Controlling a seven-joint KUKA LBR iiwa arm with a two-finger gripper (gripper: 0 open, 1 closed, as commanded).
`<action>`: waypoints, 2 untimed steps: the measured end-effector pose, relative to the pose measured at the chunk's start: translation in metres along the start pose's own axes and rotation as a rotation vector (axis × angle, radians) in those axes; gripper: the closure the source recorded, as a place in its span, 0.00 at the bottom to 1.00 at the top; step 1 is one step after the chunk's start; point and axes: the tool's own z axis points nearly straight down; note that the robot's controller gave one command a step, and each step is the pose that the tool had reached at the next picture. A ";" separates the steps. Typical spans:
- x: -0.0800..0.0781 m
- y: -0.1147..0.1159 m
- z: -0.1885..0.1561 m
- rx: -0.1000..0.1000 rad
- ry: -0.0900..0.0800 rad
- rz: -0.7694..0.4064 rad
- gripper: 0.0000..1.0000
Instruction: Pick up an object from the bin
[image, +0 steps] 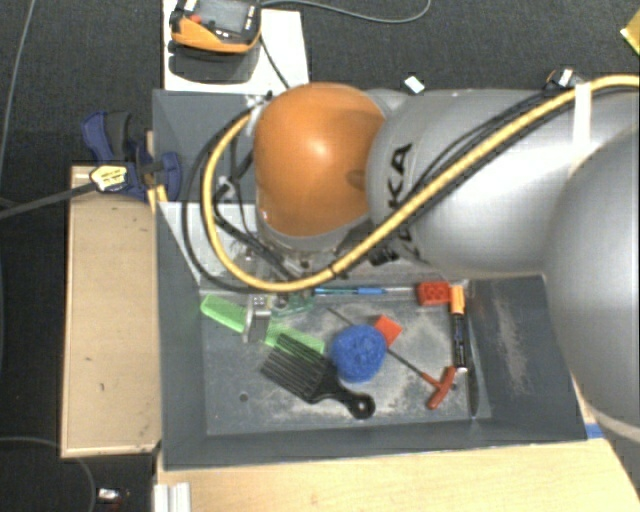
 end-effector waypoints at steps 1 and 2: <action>-0.002 -0.001 -0.004 -0.001 -0.007 0.006 0.00; 0.032 -0.048 0.083 -0.003 -0.009 0.081 0.00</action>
Offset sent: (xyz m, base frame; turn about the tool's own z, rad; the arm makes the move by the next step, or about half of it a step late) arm -0.0610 -0.0874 -0.1557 0.1527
